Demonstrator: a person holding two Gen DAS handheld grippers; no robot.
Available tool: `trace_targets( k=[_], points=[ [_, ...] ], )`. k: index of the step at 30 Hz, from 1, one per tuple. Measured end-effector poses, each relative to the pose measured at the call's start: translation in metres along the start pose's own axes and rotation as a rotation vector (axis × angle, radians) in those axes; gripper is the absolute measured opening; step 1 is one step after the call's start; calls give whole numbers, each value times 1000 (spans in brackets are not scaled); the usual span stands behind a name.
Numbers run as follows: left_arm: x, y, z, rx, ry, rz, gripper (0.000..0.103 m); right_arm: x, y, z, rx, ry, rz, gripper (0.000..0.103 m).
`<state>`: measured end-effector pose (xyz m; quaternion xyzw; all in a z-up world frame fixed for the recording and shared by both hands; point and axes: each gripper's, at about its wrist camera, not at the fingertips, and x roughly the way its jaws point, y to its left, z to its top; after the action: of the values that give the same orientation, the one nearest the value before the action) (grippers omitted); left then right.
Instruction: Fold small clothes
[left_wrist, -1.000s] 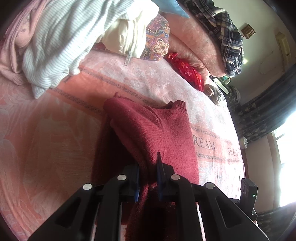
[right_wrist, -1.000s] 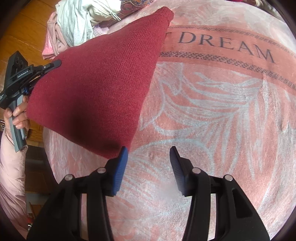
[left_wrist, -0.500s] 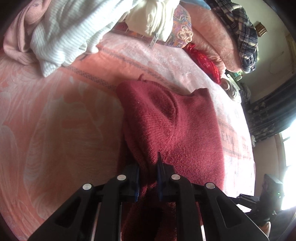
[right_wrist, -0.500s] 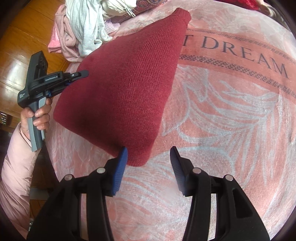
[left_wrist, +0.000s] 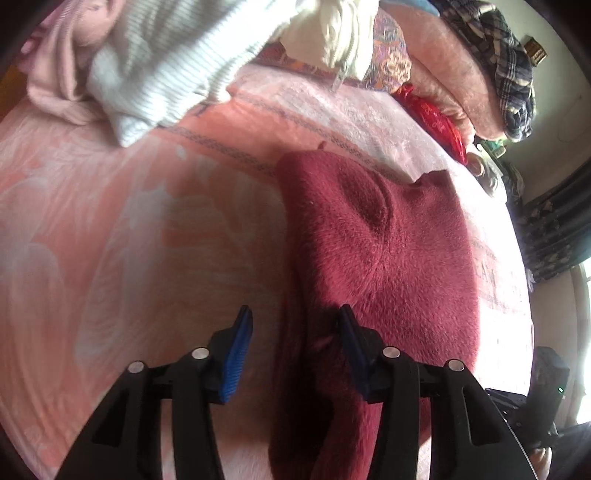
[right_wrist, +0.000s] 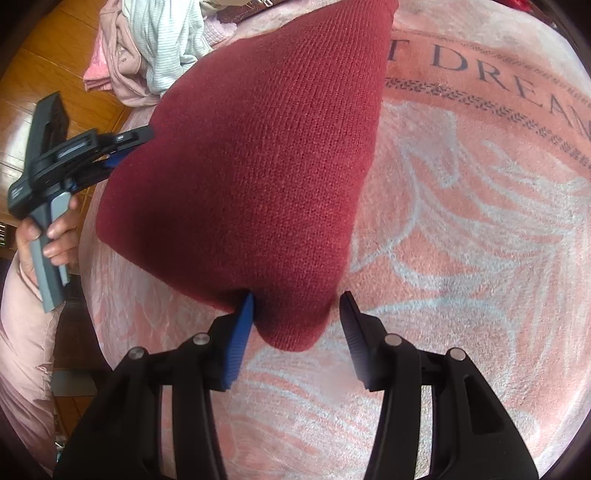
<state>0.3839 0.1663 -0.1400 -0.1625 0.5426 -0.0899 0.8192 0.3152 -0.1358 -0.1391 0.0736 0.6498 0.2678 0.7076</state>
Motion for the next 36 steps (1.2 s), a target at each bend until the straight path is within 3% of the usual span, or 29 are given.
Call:
trace_targets(
  k=[8, 15, 16, 17, 19, 22, 25, 36],
  points=[
    [-54, -18, -56, 105, -27, -56, 49, -3, -1, -8, -6, 0, -5, 49],
    [-34, -29, -75, 152, 11, 2, 48, -2, 7, -7, -15, 2, -25, 49],
    [-30, -27, -77, 145, 23, 5, 40, -1, 9, -8, -17, 2, -27, 49],
    [-24, -22, -78, 130, 36, -11, 19, -1, 10, -8, -17, 0, -24, 49],
    [-16, -11, -79, 69, 66, -60, 11, -3, 10, -9, -18, -4, -20, 44],
    [-17, -5, -80, 36, 59, -96, 10, -7, 11, -12, -34, -29, -34, 32],
    [-22, -5, -81, 58, 41, -111, 9, -9, 14, -15, -53, -41, -60, 28],
    [2, -4, -86, 89, 66, -72, 10, -8, 16, -28, -73, -85, -108, 26]
  ],
)
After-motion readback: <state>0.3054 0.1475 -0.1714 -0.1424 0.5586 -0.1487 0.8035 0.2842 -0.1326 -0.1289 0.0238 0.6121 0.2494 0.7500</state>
